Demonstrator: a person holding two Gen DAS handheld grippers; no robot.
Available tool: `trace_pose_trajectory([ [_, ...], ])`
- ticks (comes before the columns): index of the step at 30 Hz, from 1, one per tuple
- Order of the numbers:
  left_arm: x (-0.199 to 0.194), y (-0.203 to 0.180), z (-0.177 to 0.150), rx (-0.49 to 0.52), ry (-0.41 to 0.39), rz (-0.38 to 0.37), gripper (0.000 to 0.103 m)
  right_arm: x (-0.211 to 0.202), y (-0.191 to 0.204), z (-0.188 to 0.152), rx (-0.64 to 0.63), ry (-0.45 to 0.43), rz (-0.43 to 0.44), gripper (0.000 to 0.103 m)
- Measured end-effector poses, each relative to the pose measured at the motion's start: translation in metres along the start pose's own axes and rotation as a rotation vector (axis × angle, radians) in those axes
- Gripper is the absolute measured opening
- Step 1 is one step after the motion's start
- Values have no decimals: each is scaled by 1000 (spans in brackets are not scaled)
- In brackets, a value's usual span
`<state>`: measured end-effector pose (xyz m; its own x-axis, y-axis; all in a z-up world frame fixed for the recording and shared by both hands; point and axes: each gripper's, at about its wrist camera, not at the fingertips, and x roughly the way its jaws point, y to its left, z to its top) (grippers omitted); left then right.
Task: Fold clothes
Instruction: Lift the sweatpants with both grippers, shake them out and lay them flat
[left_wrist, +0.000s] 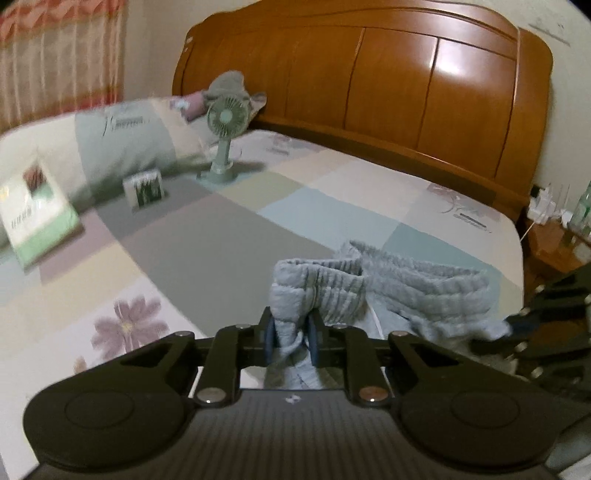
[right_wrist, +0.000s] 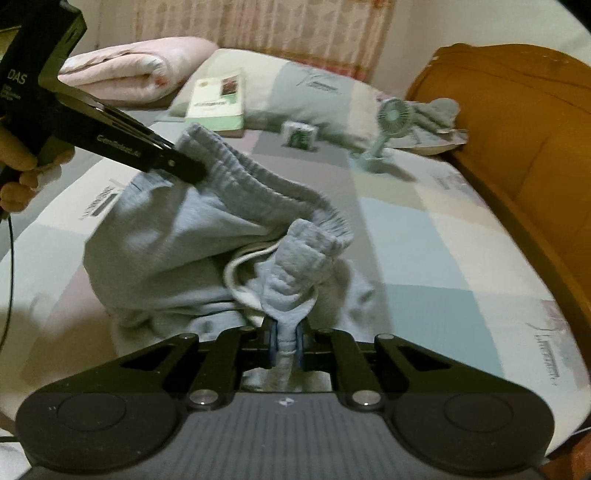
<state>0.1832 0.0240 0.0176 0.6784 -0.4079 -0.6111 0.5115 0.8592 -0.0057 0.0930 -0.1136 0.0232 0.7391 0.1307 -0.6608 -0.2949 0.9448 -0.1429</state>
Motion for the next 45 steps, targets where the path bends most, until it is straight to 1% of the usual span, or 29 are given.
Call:
trace_pose_trajectory([
  [4, 15, -8, 30, 86, -11, 40, 15, -8, -25, 0, 32, -6, -43, 12],
  [13, 65, -35, 93, 224, -16, 78, 13, -15, -69, -6, 85, -22, -117, 12],
  [19, 106, -59, 131, 276, -10, 73, 13, -21, -99, -21, 146, -27, -178, 12],
  [26, 165, -97, 168, 335, 22, 37, 12, -19, -140, -43, 237, -22, -222, 11],
  [34, 245, -146, 202, 408, 87, -4, 13, -8, -192, -69, 355, 4, -322, 11],
  [37, 277, -161, 213, 408, 108, -12, 12, 2, -215, -70, 416, 7, -345, 11],
  [40, 302, -176, 220, 422, 117, -20, 12, 7, -228, -72, 440, 8, -386, 10],
  [41, 311, -182, 222, 427, 121, -22, 12, 9, -233, -72, 453, 8, -397, 8],
  [42, 318, -187, 223, 433, 126, -25, 12, 11, -239, -74, 461, 11, -426, 1],
  [43, 327, -191, 224, 440, 135, -28, 12, 13, -244, -75, 469, 13, -457, 1],
  [45, 340, -198, 224, 448, 157, -25, 13, 16, -259, -79, 502, 24, -469, 1],
])
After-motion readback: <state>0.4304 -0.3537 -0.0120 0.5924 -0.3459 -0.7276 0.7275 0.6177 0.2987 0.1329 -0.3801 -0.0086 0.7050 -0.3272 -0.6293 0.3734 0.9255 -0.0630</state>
